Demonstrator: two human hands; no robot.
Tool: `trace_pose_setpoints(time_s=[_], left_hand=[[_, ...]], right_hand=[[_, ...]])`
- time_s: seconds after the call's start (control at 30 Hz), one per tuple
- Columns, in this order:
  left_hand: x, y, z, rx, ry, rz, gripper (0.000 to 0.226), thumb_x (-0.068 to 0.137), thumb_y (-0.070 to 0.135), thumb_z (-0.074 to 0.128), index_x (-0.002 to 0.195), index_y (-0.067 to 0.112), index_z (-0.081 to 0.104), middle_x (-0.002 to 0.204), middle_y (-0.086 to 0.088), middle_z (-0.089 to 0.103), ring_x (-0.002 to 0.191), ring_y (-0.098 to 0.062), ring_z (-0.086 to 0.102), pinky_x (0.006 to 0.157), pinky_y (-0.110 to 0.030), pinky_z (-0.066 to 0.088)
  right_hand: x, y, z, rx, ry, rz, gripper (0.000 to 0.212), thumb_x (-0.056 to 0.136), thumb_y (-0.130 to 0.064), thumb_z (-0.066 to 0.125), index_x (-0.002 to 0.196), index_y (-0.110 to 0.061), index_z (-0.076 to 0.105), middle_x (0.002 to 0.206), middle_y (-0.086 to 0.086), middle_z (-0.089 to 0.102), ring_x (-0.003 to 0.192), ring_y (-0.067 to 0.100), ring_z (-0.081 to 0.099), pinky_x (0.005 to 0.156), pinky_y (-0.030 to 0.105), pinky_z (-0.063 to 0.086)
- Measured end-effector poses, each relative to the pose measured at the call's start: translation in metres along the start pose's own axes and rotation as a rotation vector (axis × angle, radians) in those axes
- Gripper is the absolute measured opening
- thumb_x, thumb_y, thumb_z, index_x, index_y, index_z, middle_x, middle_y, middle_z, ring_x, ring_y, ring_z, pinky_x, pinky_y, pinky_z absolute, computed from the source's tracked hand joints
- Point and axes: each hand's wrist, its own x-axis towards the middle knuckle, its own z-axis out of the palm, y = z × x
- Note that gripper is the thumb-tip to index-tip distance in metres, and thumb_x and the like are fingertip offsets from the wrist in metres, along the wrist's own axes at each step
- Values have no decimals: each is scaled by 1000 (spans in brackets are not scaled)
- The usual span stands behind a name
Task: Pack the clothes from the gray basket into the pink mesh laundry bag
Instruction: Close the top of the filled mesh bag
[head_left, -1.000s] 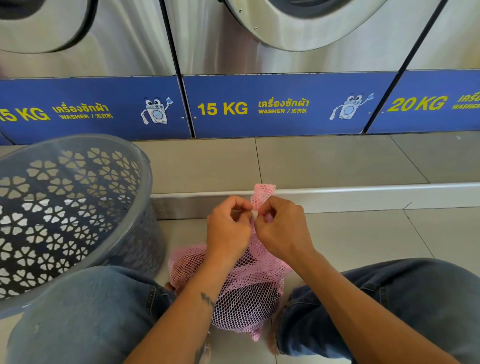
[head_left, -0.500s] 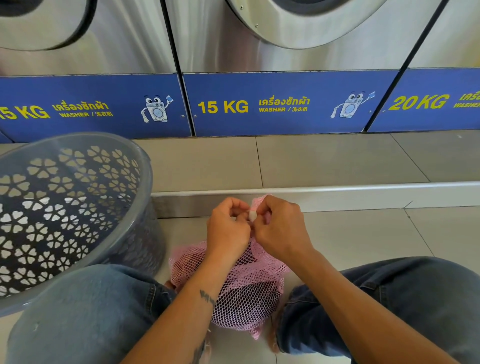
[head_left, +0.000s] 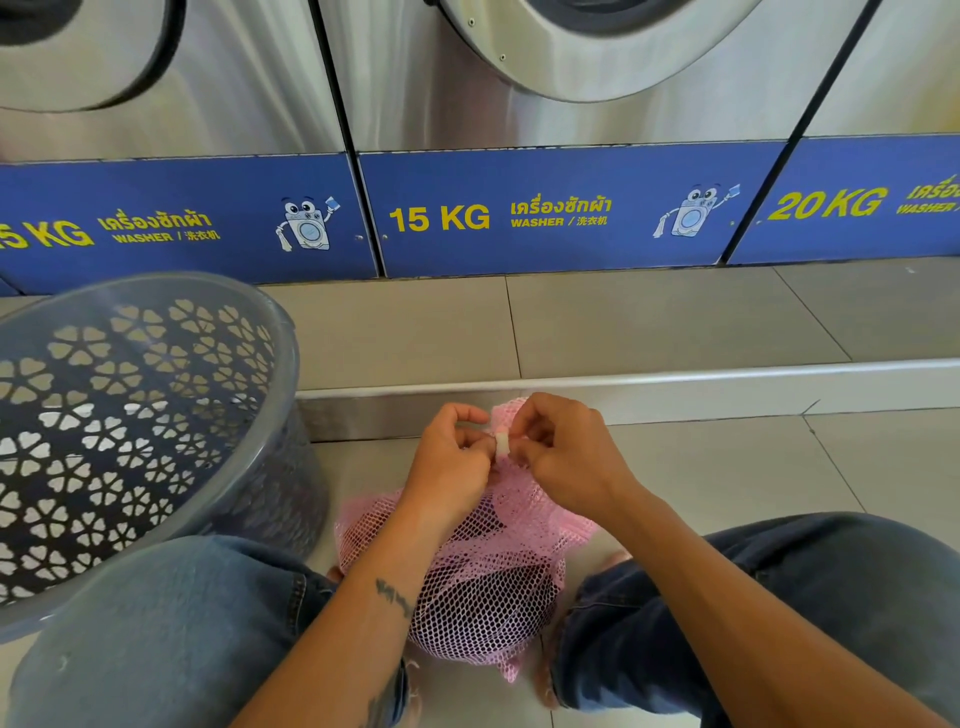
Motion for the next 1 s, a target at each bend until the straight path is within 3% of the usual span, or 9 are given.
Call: trace_pose_setpoints(time_s=[0.17,0.33,0.47,0.53,0.6,0.67,0.73,0.87,1.0], left_hand=[[11,5,-18,208,65,110,27,93,1,57,98,27,53,90,-10,70,74,-20,64,67,-35,54],[21,4,-28,294,139,199,27,93,-1,55,93,26,53,84,-3,66,83,-22,67,66,-32,53],[18,4,-25,354,170,284,23,94,-1,53,98,21,58,82,5,59,75,-11,57,68,-26,48],[18,4,-27,338,137,276,29,94,-1,52,105,25,60,91,6,59,84,-12,57,75,-25,48],[15,4,-25,335,-11,255,41,93,5,58,126,30,56,119,7,55,113,-10,53,96,-26,44],[11,0,-18,415,-178,262,41,94,20,63,132,31,55,136,10,47,126,-5,44,111,-29,36],[12,-5,-13,512,-171,253,16,95,29,60,109,26,68,122,6,62,112,-11,58,104,-38,47],[17,-15,-21,556,59,96,9,93,21,57,87,22,64,89,2,69,86,-20,66,75,-38,55],[12,-62,-38,885,-194,-157,17,90,16,49,94,21,65,94,0,65,86,-18,60,74,-30,50]], right_hand=[[5,-3,-17,33,-77,41,23,81,1,73,82,-18,61,68,6,66,60,14,61,63,40,58],[9,-5,-39,-19,-158,2,20,89,-2,66,95,-15,53,62,3,62,50,3,53,55,20,50],[8,-3,-34,-69,-127,-23,22,89,-4,66,94,-22,53,67,-2,64,55,3,56,64,30,54],[7,-6,-35,4,-85,-36,20,89,-2,66,97,-17,55,69,6,66,58,8,57,65,34,55],[8,-12,-35,146,-32,-76,20,87,6,64,97,-10,57,73,14,64,63,14,57,66,36,54],[9,-19,-32,255,-1,-124,25,85,13,61,95,-10,58,76,9,63,68,16,58,67,29,52],[12,-21,-30,242,91,-167,32,83,15,57,92,-16,58,82,2,66,72,17,62,69,22,51],[21,-6,-37,42,269,-62,27,85,6,58,92,-20,59,92,-5,64,76,8,59,61,15,46],[25,36,-22,-10,50,265,26,84,-4,60,104,-20,60,104,3,61,74,14,58,56,24,46]])
